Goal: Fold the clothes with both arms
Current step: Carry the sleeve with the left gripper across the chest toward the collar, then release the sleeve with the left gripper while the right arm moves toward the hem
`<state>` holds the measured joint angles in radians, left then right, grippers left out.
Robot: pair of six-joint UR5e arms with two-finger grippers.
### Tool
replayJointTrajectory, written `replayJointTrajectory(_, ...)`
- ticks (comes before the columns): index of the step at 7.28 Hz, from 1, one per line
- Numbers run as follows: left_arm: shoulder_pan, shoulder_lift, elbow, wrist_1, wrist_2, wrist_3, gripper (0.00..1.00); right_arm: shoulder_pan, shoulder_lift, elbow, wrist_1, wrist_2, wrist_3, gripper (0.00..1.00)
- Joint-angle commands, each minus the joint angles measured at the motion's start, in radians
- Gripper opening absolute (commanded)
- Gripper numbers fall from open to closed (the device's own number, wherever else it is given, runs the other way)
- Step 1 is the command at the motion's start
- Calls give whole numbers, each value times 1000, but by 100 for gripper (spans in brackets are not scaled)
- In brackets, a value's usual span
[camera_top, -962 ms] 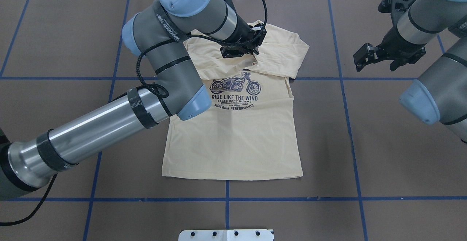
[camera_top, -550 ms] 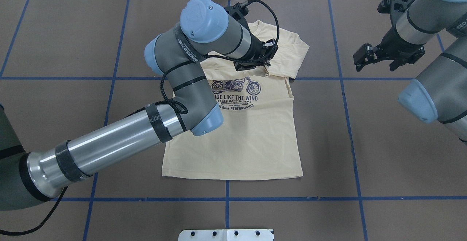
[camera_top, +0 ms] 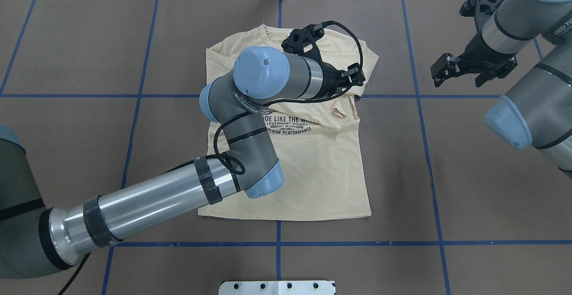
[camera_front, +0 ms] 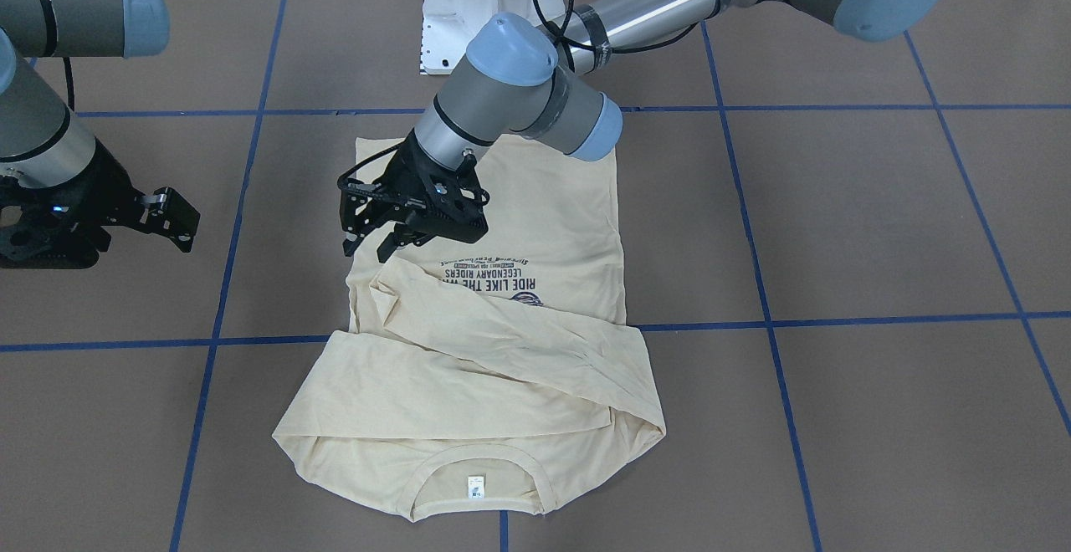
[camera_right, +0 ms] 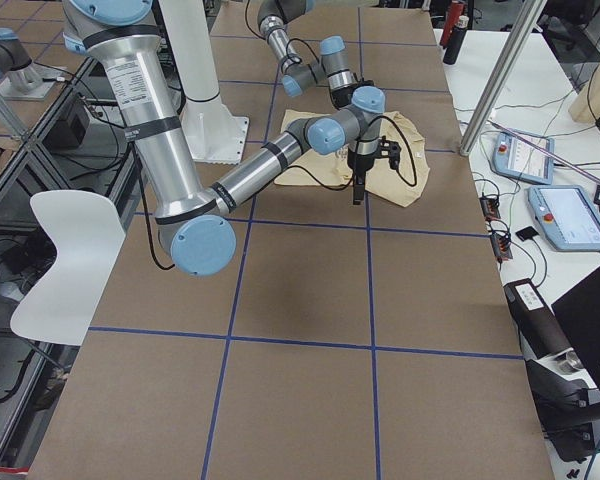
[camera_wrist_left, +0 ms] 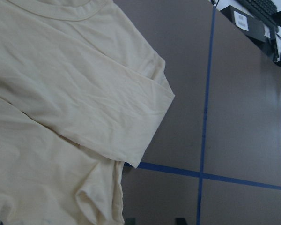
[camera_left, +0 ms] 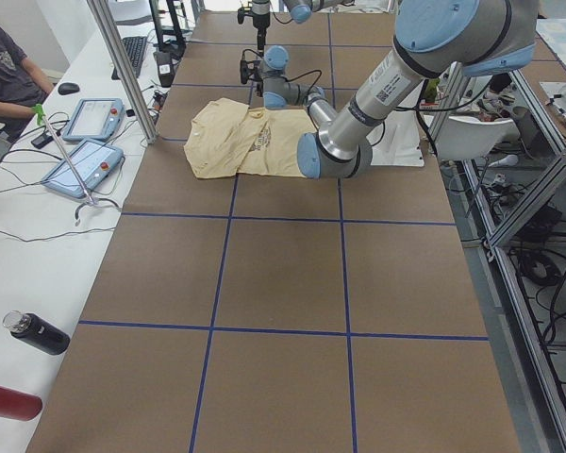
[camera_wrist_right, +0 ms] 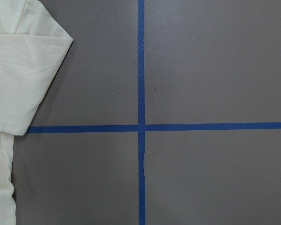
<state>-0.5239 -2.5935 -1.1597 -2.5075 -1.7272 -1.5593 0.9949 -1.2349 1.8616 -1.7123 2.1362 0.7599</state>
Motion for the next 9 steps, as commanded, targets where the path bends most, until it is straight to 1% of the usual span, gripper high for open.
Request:
replayJointTrajectory(1,-20,41,-8,-54,23,41,100,-1,-21,-4,117,7,13,100)
replayJointTrajectory(2,-39,125,-50,-39,17,36,100,1,-56,1,202,19,16,100)
replayJointTrajectory(3,-60,238,-117,-39,14,36,100,8,-48,5,224,43,15,100)
replayJointTrajectory(4,-71,286,-164,-28,-32,30,100,7,-43,2,224,42,15,100)
replayJointTrajectory(5,-74,291,-216,46,-67,24,100,7,-53,4,217,44,15,100)
replayJointTrajectory(6,-74,291,-259,135,-71,28,100,7,-110,43,214,50,30,100)
replayJointTrajectory(7,-73,291,-300,194,-115,28,100,10,-139,57,211,76,30,100)
replayJointTrajectory(8,-71,315,-418,395,-168,42,100,8,-133,59,179,149,32,100)
replayJointTrajectory(9,-71,326,-548,597,-185,135,100,14,-177,138,101,162,32,100)
